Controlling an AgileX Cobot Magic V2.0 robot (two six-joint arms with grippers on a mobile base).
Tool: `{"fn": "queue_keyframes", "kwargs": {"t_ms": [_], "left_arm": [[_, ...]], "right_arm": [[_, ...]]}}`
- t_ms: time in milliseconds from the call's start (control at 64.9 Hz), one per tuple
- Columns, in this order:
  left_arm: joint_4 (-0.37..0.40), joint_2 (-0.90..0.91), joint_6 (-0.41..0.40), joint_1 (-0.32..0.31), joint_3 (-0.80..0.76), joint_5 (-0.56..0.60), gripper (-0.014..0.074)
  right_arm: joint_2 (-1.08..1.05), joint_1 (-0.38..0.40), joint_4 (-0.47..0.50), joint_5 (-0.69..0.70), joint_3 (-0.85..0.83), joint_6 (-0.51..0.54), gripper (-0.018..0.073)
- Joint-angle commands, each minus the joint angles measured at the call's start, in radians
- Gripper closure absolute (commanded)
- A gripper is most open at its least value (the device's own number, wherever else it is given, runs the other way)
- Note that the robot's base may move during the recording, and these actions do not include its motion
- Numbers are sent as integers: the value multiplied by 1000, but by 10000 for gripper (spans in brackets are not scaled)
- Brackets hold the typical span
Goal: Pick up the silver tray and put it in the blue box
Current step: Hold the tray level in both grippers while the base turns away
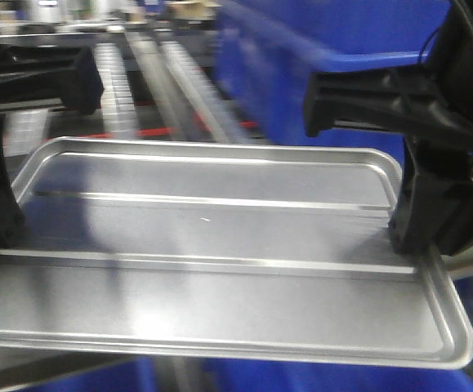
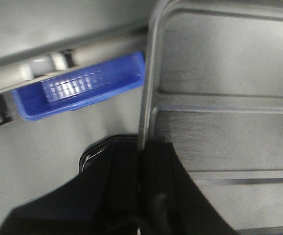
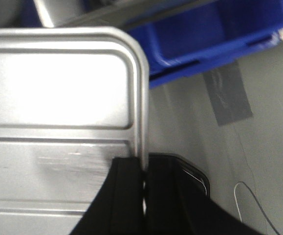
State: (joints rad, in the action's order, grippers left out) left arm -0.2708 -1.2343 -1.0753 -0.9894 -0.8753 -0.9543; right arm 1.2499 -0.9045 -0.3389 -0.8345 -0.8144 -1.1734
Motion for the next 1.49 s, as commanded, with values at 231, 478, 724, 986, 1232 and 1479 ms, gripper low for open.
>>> {"fn": "queue_keyframes", "kwargs": {"t_ms": [231, 478, 724, 986, 1232, 1479], "left_arm": [[-35, 25, -7, -6, -23, -5, 700], [-35, 25, -7, -6, -23, -5, 700], [-35, 25, -7, -6, -23, -5, 700], [-35, 25, -7, -6, -23, -5, 700], [-35, 25, -7, -6, -23, -5, 700], [-35, 25, -7, -6, -23, -5, 700]], "right_arm": [[-28, 3, -46, -18, -20, 2, 510], [-28, 3, -46, -18, -20, 2, 510], [-28, 3, -46, -18, -20, 2, 510], [-28, 3, -46, -18, -20, 2, 510], [-28, 3, -46, -18, -20, 2, 510], [-28, 3, -46, -18, -20, 2, 510]]}}
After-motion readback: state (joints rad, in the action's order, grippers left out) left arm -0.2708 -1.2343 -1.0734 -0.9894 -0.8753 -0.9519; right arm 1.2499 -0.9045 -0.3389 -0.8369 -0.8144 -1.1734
